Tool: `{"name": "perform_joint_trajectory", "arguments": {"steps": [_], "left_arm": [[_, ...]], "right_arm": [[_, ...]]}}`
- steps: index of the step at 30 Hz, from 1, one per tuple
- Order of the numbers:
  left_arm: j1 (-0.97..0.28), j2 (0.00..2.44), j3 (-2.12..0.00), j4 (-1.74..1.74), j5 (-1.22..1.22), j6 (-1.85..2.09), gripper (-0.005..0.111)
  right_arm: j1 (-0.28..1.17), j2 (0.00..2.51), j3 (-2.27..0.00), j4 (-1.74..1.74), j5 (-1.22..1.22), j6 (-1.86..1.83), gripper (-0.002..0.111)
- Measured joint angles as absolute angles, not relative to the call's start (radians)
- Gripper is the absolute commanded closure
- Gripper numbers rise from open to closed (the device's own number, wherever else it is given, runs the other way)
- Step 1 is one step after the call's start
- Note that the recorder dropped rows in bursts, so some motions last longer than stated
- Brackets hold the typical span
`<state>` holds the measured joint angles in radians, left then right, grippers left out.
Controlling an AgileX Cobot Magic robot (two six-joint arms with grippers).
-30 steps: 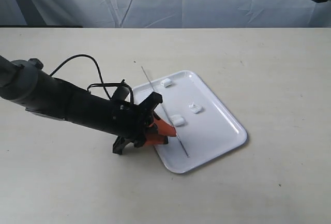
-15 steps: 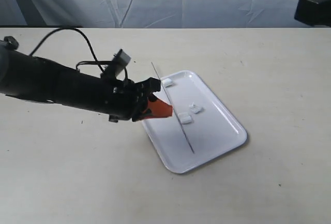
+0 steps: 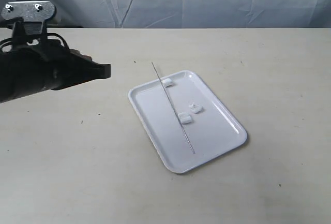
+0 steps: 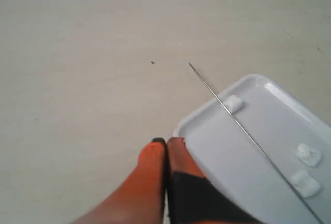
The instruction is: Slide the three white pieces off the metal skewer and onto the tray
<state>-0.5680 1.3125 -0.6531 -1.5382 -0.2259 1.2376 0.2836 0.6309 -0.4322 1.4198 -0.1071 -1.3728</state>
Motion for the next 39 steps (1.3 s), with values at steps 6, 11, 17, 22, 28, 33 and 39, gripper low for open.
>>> {"name": "perform_joint_trajectory", "arguments": {"steps": [6, 11, 17, 22, 28, 33, 39], "left_arm": [[-0.575, 1.164, -0.618, -1.525, -0.279, 1.405, 0.107], [-0.575, 1.078, -0.618, -1.471, -0.322, 1.46, 0.107], [-0.575, 1.008, -0.618, -1.454, -0.368, 1.466, 0.107], [-0.575, 1.001, -0.618, -1.452, -0.372, 1.466, 0.107], [-0.575, 0.995, -0.618, -1.456, -0.374, 1.468, 0.107], [-0.575, 0.958, -0.617, -1.57, -0.357, 1.468, 0.107], [-0.563, 0.801, -0.615, -1.571, -0.297, 1.468, 0.107]], "right_arm": [[0.284, 0.617, -0.428, 1.422, -0.057, -1.373, 0.103], [0.284, 0.617, -0.428, 1.422, -0.047, -1.373, 0.103], [0.284, 0.617, -0.428, 1.422, -0.047, -1.371, 0.103], [0.284, 0.617, -0.426, 1.45, -0.042, -1.369, 0.103], [0.284, 0.568, -0.41, 1.502, -0.04, -1.369, 0.103], [0.284, 0.428, -0.391, 1.476, -0.239, -1.369, 0.103], [0.25, 0.264, -0.303, 1.442, -0.27, -1.369, 0.103]]}}
